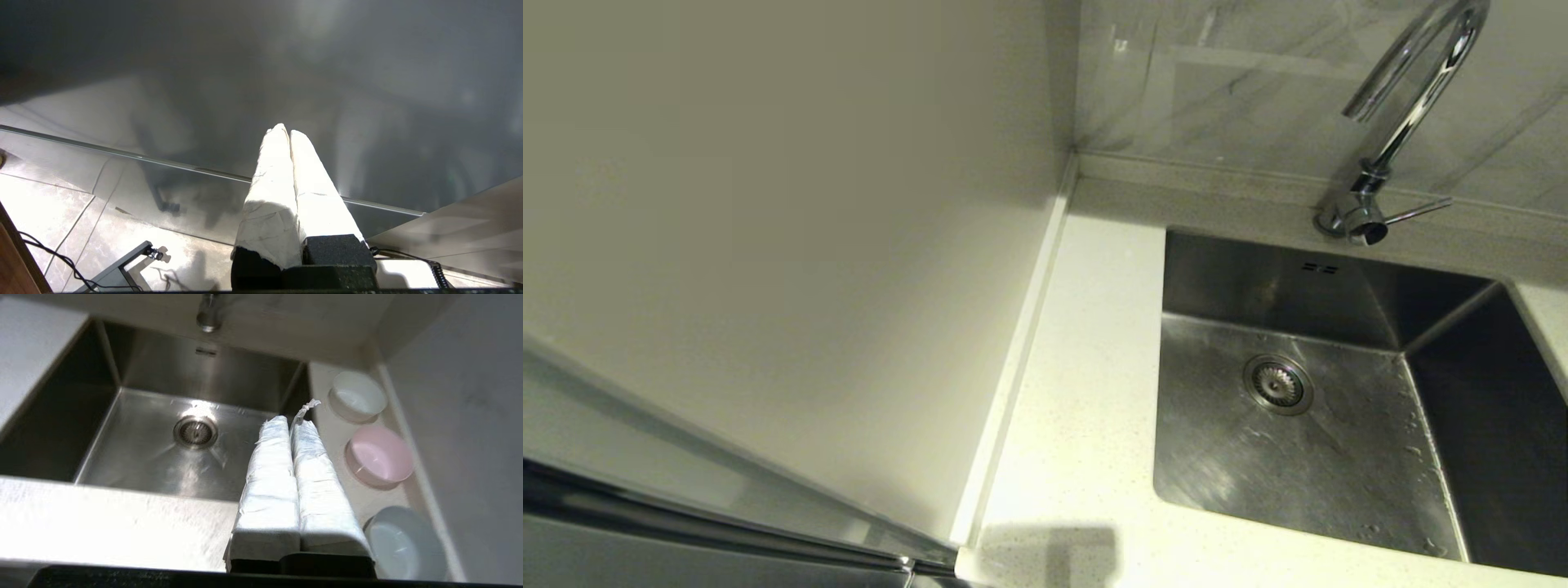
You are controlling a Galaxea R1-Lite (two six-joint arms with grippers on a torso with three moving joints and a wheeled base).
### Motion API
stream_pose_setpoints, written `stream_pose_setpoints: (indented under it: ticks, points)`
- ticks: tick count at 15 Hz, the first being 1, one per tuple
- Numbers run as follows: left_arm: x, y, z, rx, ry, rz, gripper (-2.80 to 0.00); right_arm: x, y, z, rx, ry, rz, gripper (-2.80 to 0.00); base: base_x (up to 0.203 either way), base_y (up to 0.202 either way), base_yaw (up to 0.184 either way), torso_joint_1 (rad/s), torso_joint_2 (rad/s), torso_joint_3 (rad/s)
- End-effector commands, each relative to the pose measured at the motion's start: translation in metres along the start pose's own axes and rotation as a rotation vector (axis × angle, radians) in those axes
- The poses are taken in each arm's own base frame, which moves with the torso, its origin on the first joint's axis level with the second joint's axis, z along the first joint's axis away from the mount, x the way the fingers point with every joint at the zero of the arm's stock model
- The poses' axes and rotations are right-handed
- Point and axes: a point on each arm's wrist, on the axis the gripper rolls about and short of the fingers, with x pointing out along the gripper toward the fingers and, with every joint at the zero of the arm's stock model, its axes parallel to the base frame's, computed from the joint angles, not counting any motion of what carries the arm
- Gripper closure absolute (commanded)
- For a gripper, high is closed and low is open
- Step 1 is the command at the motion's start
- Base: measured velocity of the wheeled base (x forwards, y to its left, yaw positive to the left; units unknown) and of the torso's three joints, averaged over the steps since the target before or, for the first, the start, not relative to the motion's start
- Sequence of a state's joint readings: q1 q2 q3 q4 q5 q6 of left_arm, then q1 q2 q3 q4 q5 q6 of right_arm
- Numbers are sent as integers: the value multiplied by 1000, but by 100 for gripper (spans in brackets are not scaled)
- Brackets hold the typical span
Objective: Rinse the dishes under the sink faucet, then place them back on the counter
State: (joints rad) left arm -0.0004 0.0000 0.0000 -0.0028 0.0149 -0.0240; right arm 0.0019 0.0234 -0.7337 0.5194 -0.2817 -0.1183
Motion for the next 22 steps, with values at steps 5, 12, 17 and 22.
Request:
stream_pose_setpoints:
  ticks: [5,12,17,22]
  points:
    - [0,0,0,-1,-3,0,0,51,27,-87,-47,146,100,0,0,0,0,0,0,0]
    - [0,0,0,0,-5,1,0,65,41,-129,-11,128,306,0,0,0,0,0,0,0]
    - [0,0,0,-1,-3,0,0,65,41,-133,91,168,296,0,0,0,0,0,0,0]
    - [0,0,0,-1,-3,1,0,65,41,-133,124,174,287,0,0,0,0,0,0,0]
